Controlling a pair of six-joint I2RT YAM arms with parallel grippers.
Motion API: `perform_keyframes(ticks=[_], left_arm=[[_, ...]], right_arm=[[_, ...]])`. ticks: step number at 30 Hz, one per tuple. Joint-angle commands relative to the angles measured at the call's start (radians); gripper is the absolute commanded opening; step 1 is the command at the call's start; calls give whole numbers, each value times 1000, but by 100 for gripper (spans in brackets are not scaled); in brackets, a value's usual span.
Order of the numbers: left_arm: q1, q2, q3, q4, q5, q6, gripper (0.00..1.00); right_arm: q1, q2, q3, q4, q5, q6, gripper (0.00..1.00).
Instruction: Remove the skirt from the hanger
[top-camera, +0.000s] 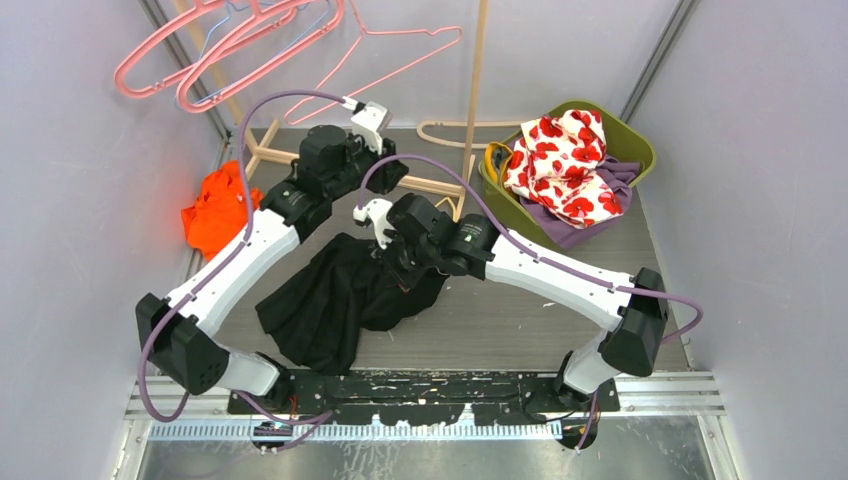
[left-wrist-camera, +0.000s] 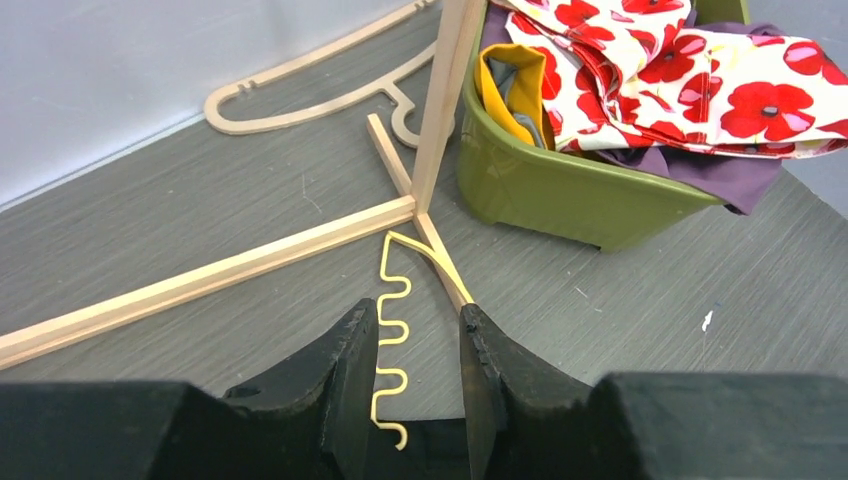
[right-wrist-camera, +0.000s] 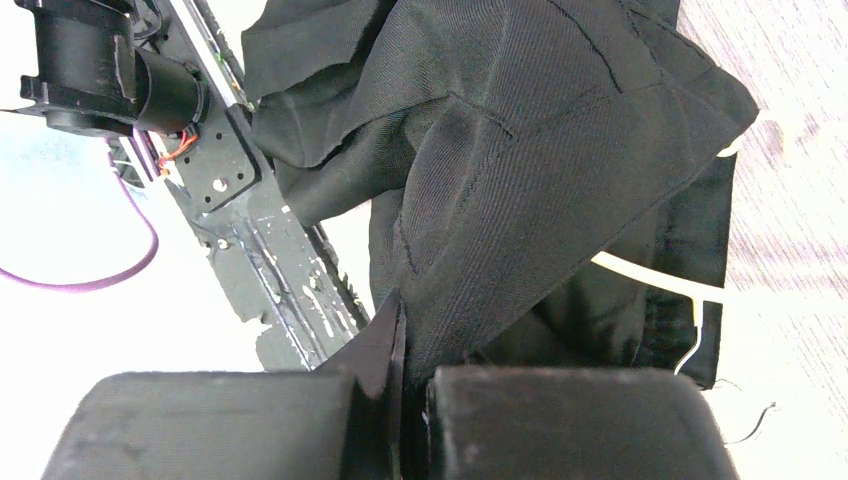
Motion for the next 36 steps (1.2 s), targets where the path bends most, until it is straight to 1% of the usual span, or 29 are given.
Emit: perform_keyframes(ticks=[1, 5, 9, 13, 16, 21, 22, 26, 29, 31, 33, 36], left_arm=[[2, 43, 45, 13, 87, 17, 35], [3, 101, 97, -10, 195, 18, 32], [-9, 192, 195, -146, 363, 55, 30], [-38, 256, 209, -251, 397, 110, 31], [-39, 305, 232, -345, 410, 138, 33], [-45, 424, 349, -562, 432, 213, 33], [-51, 444, 374, -598, 427, 225, 33], [-75, 494, 418, -627, 366, 216, 33], [-91, 564, 497, -714, 324, 242, 33], [-92, 573, 506, -702, 304, 232, 33], [-92, 543, 476, -653, 252, 227, 32], [-70, 512, 467, -622, 210, 228, 32]], right_arm=[[7, -63, 29, 16, -1, -21, 1], [7, -51, 43, 31, -16, -9, 1], [7, -40, 47, 50, -26, -6, 1], [7, -47, 38, 52, -26, -6, 1], [7, -61, 31, 52, -18, -7, 1], [7, -88, 16, 48, 9, -14, 1], [6, -91, 9, 48, 12, -13, 1], [7, -102, -3, 59, 13, -10, 1], [9, -113, -3, 66, 12, -12, 1], [8, -135, -12, 66, 26, -20, 1], [8, -165, -17, 57, 57, -33, 1], [8, -197, 35, -6, 100, -70, 1]])
